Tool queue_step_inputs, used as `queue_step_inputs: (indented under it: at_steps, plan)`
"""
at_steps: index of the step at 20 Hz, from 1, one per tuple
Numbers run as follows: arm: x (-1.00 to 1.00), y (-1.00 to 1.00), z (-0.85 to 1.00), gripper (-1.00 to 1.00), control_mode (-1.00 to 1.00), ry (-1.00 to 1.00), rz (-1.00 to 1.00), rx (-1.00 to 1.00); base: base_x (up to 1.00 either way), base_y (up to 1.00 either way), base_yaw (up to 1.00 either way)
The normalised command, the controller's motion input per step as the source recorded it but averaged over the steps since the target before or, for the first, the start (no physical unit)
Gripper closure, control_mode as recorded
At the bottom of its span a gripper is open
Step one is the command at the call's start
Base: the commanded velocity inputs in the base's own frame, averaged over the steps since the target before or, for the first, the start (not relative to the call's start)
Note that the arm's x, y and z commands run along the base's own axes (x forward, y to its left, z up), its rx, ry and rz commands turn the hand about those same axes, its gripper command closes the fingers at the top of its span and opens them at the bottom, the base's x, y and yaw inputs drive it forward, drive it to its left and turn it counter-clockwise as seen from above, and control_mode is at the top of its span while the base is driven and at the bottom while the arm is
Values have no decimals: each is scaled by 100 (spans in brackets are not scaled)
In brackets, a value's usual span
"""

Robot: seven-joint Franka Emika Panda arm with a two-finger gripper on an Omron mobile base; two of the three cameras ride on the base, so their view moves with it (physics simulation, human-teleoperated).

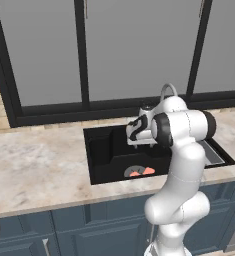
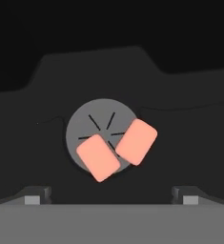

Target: Pick up the bar soap and bar soap from the sink, and place them back in the cabinet, and close the cabinet door.

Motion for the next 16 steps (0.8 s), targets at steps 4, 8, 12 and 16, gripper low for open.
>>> queue_step_inputs:
  at_steps: [4,8,12,16]
  plan:
    - [0,-21,-18,-100,-100,0,-1,0,0,0,0]
    - [0,-17,-21,-100,-100,0,-2,0,0,0,0]
    - [4,-1,-21,-100,-100,0,-5,0,0,0,0]
    - [4,0,-19,-100,-100,0,-7,0,0,0,0]
